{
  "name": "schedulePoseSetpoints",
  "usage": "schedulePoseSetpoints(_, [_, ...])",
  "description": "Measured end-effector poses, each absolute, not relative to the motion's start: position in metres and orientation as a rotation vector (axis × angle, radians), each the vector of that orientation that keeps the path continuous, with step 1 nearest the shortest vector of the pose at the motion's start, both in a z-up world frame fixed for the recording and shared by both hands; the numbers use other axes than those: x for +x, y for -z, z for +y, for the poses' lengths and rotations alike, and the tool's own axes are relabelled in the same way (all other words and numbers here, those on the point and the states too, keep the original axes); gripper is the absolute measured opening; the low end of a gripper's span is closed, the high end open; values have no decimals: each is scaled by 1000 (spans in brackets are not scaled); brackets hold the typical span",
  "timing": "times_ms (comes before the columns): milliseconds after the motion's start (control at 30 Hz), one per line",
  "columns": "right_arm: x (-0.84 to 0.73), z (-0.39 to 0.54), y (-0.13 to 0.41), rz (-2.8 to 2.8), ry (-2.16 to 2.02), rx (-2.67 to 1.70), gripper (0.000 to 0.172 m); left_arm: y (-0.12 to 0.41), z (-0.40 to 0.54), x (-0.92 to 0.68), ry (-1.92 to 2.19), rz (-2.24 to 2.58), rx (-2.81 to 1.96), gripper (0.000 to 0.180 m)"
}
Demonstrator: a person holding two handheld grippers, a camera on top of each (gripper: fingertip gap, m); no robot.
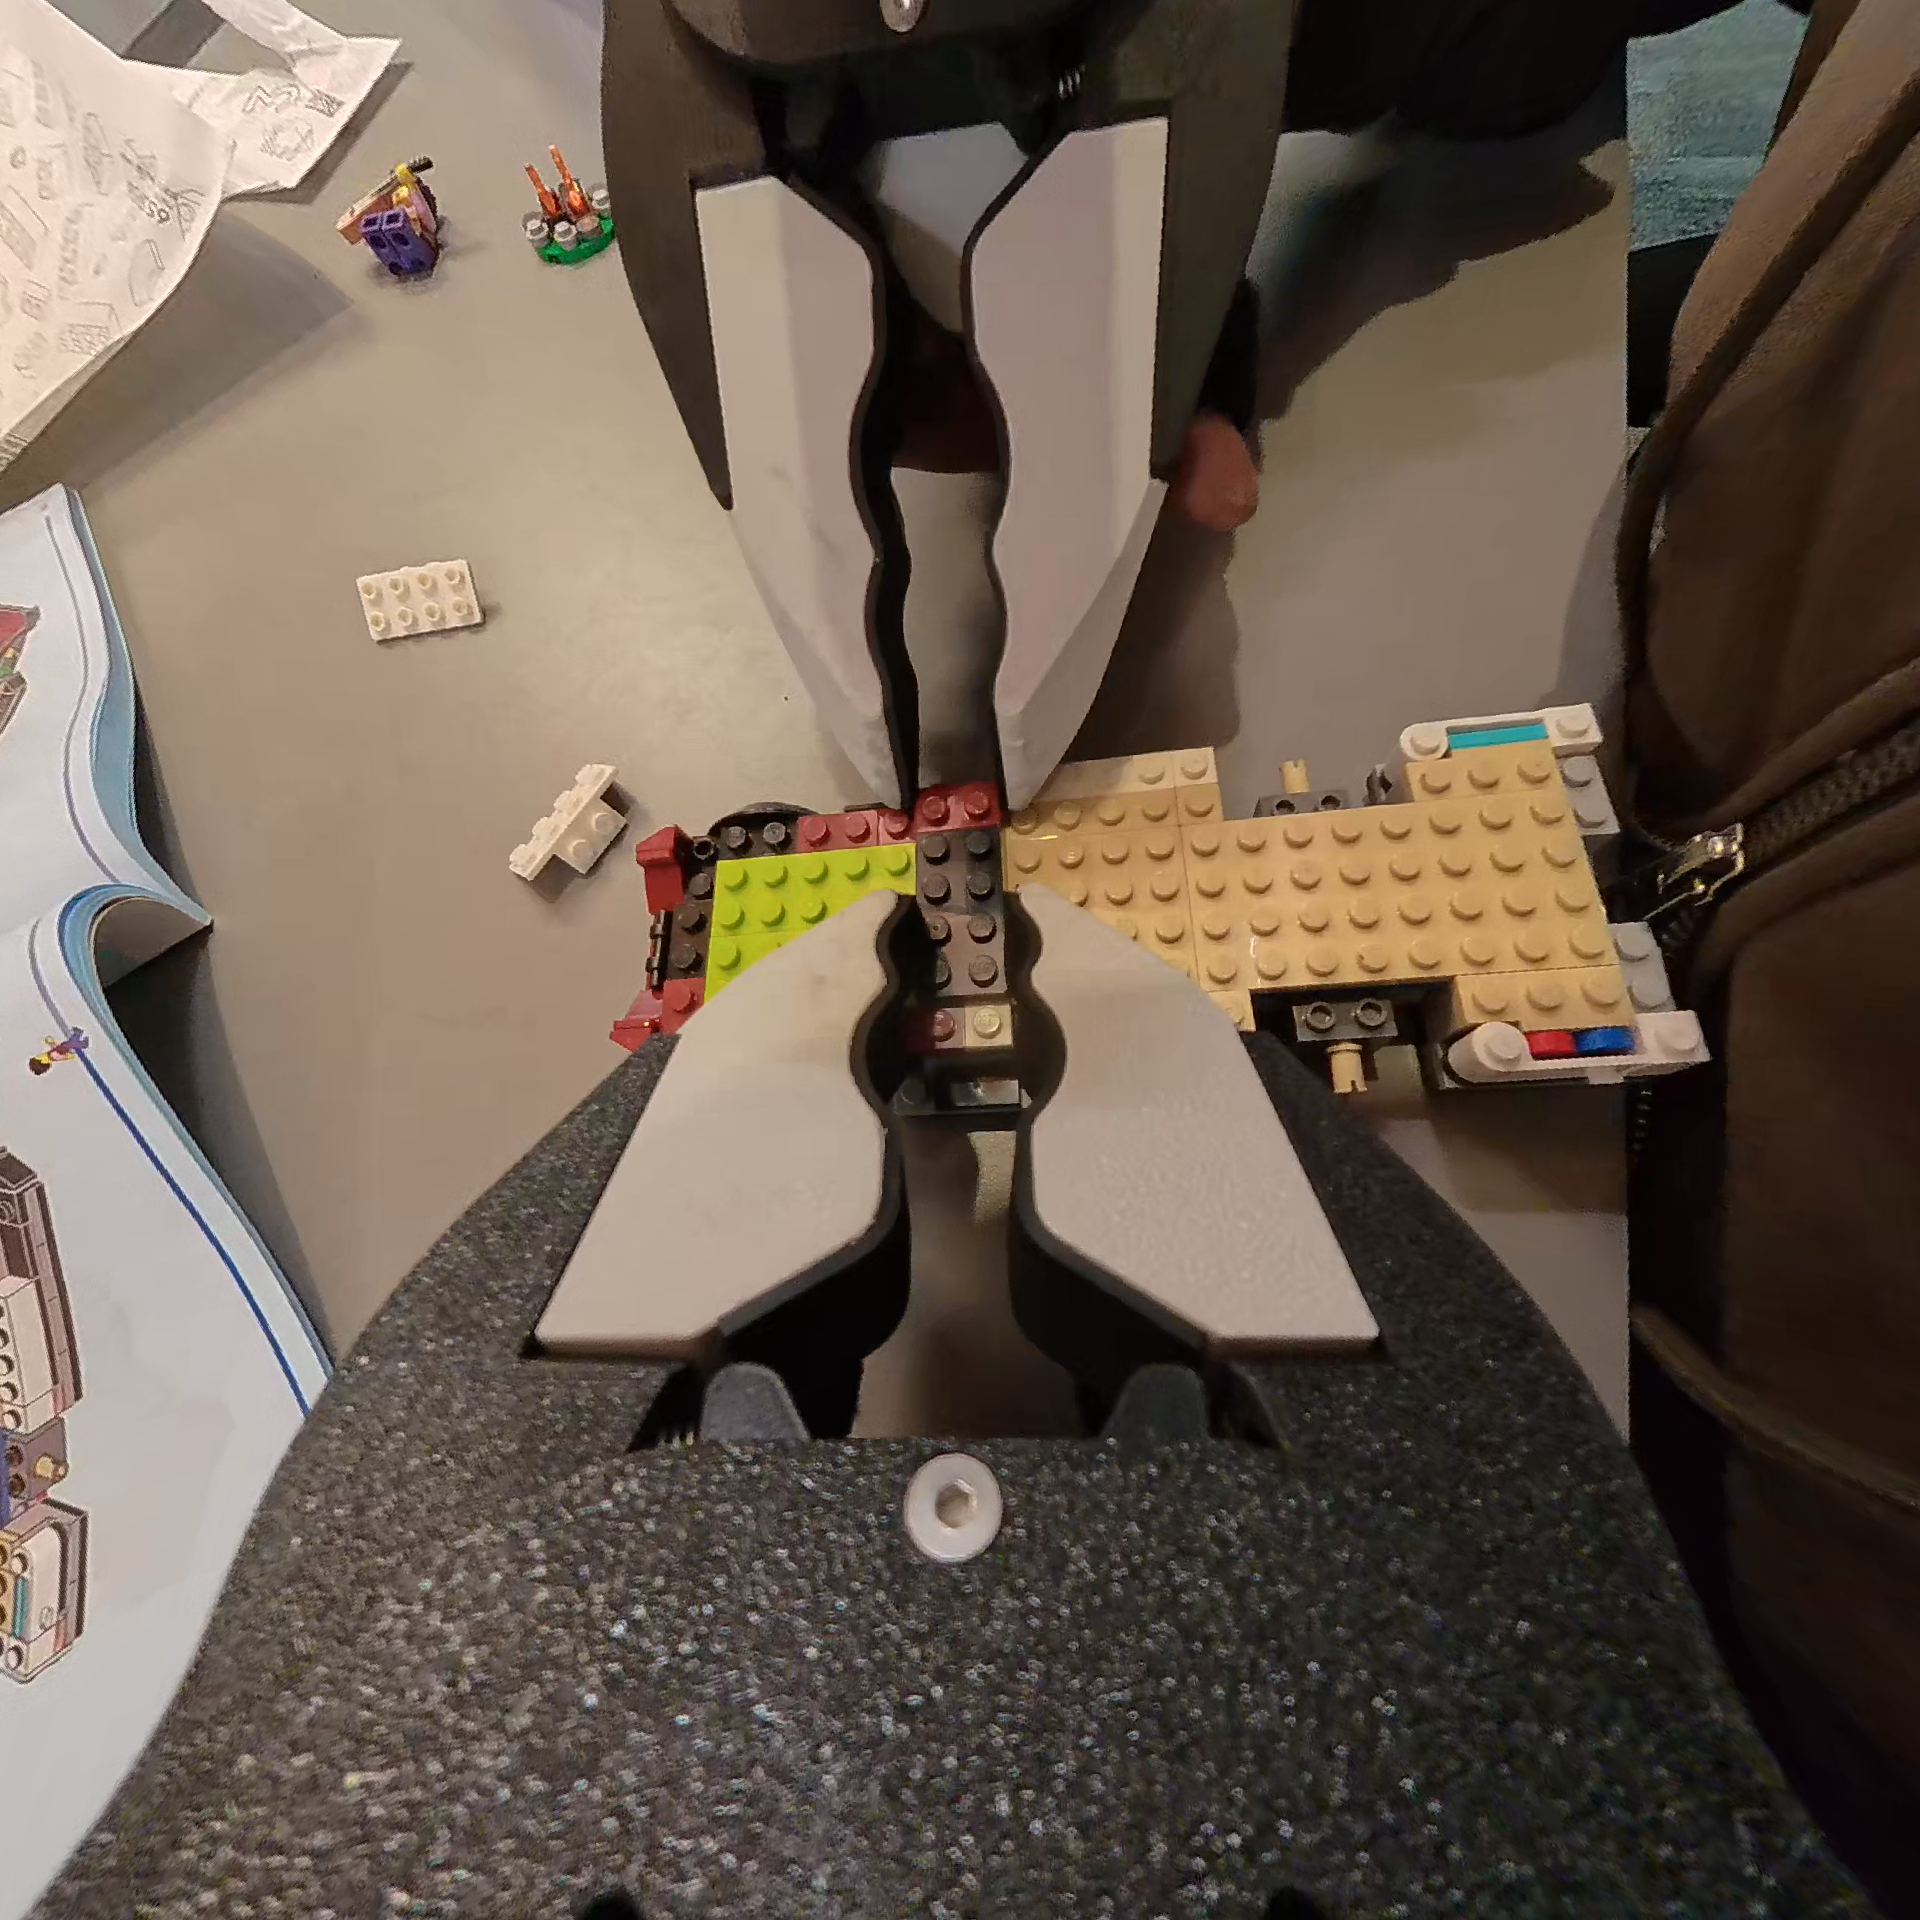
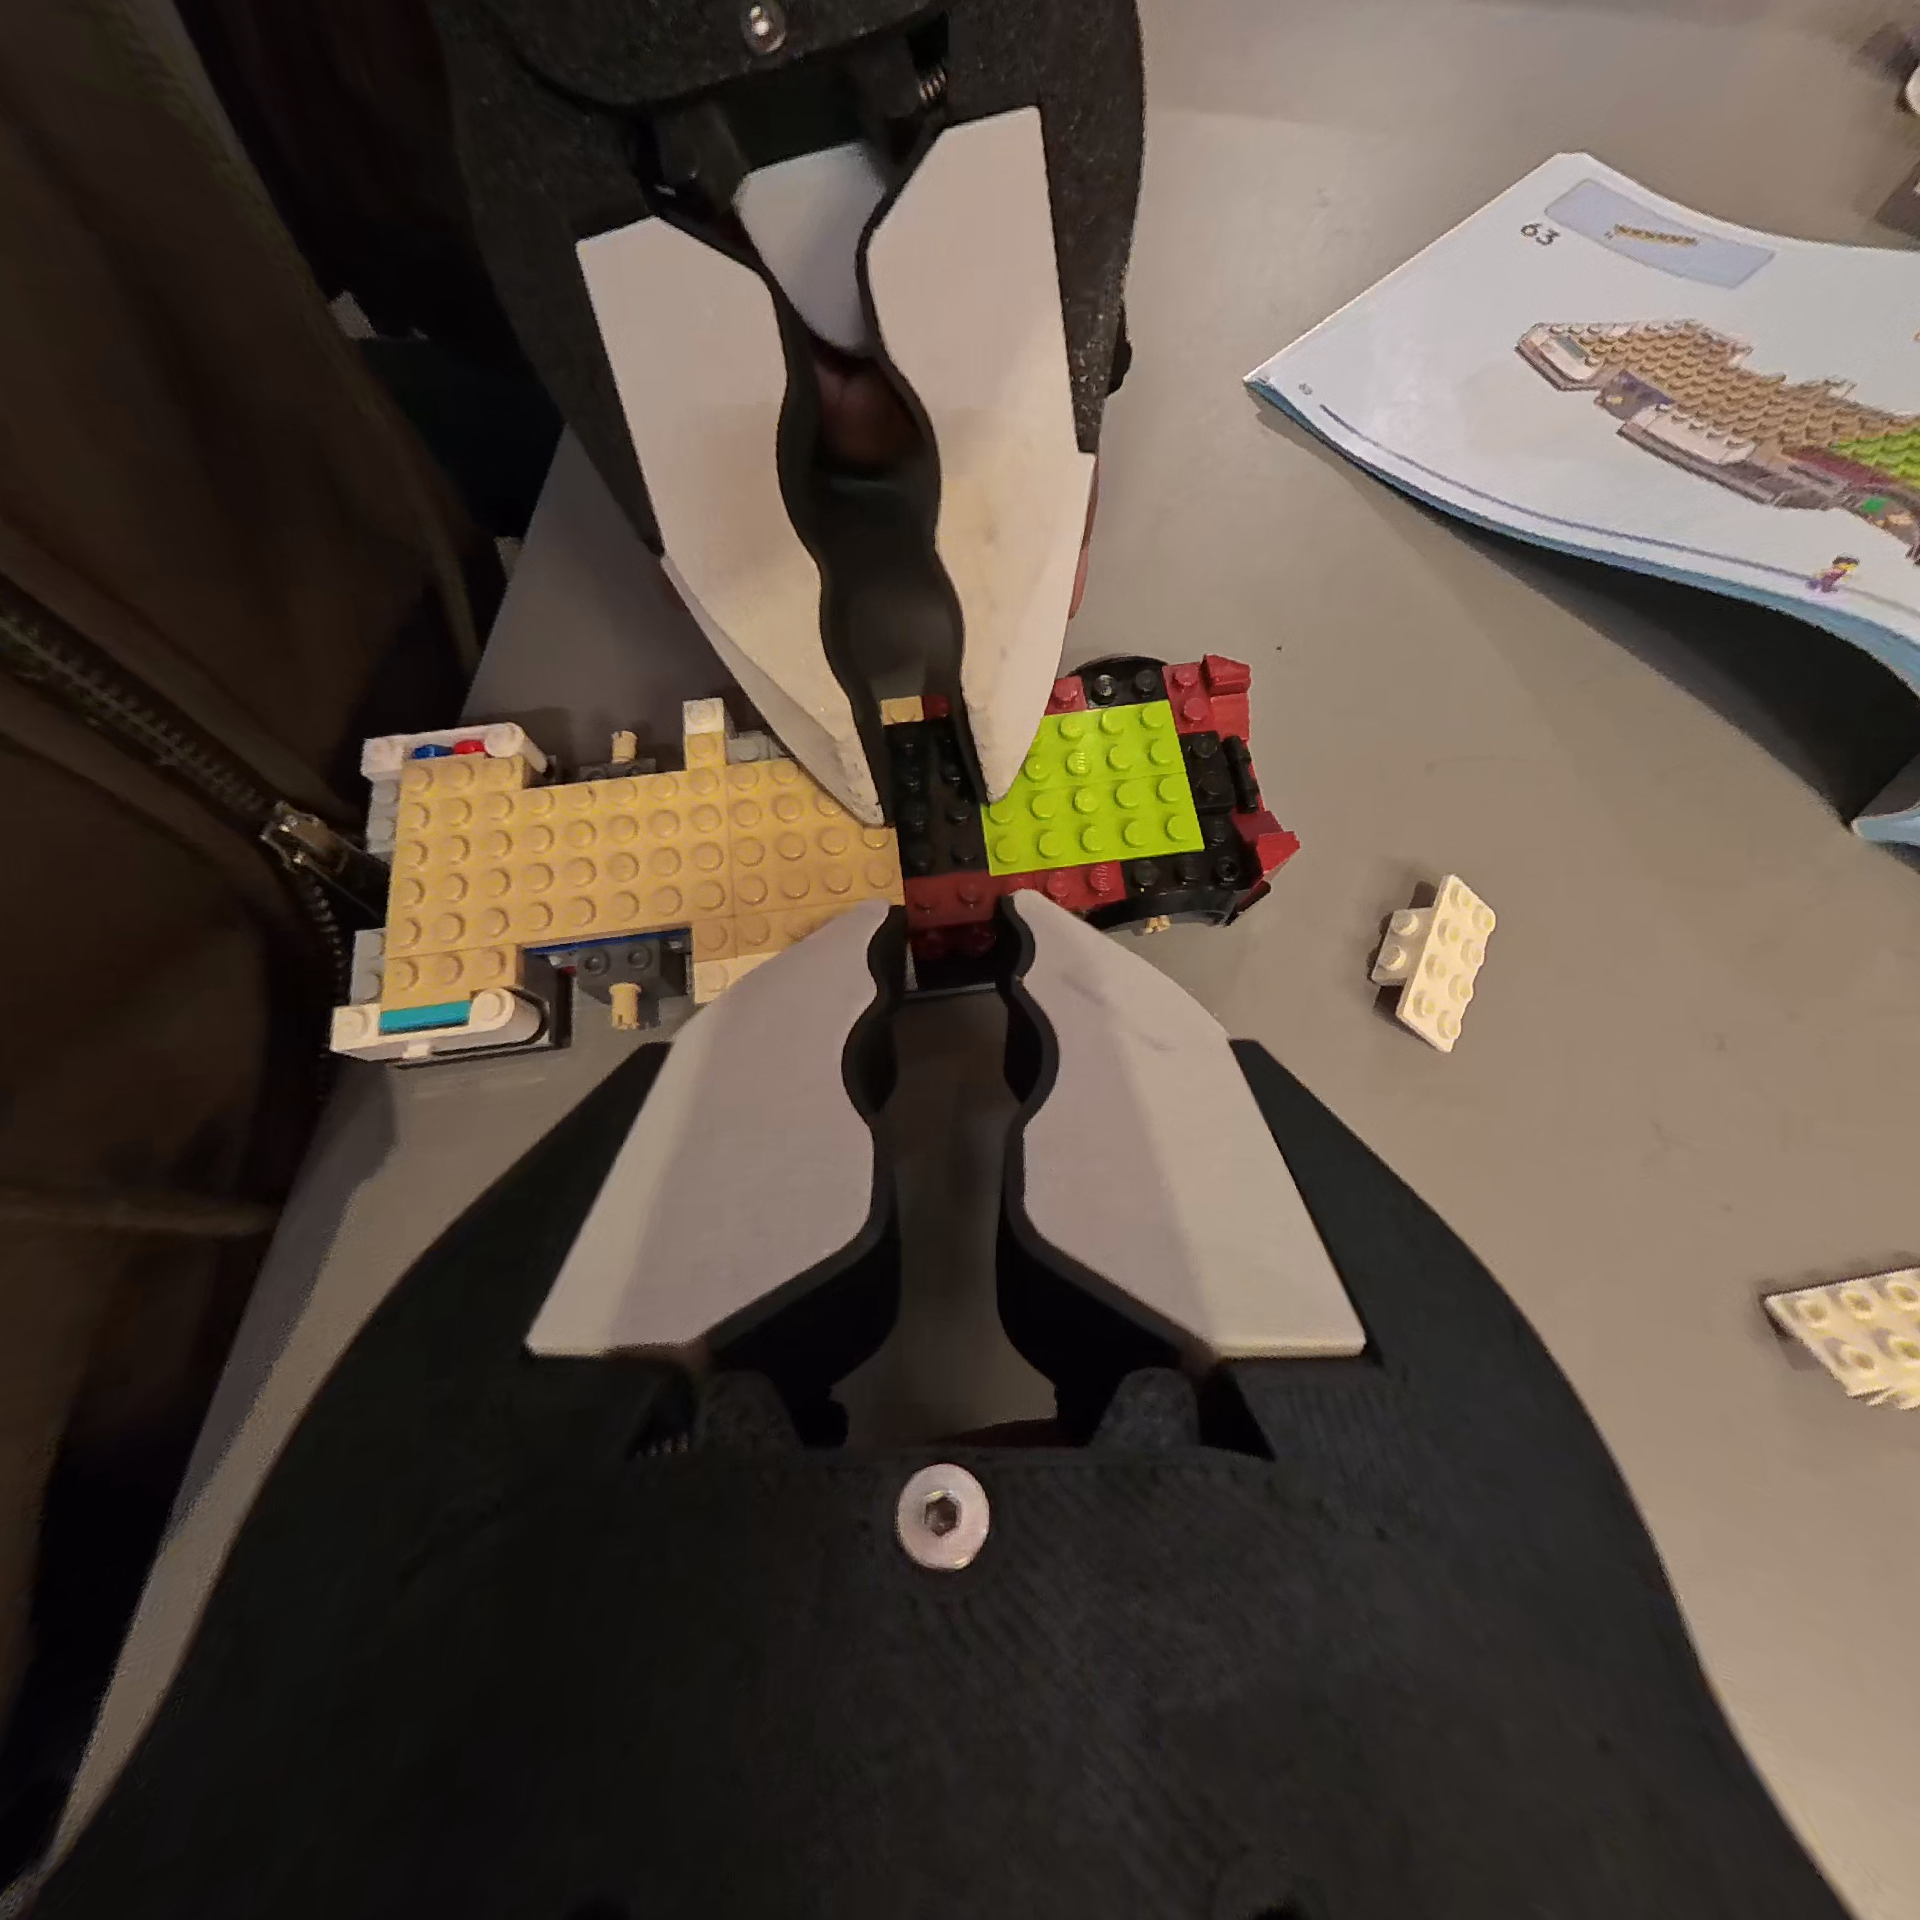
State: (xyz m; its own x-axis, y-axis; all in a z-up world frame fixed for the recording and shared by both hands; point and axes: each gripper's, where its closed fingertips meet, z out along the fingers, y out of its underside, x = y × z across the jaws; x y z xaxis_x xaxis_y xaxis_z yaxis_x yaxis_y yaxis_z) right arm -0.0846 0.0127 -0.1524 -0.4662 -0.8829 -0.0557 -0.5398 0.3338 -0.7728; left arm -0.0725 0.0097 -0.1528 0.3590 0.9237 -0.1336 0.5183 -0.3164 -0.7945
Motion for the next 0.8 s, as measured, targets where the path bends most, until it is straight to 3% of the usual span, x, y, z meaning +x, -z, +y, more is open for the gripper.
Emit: schedulePoseSetpoints(800, [-87, 15, 150, 2104, 981, -1166, 15, 155, 11, -74, -741, -1249, -1953, 17])
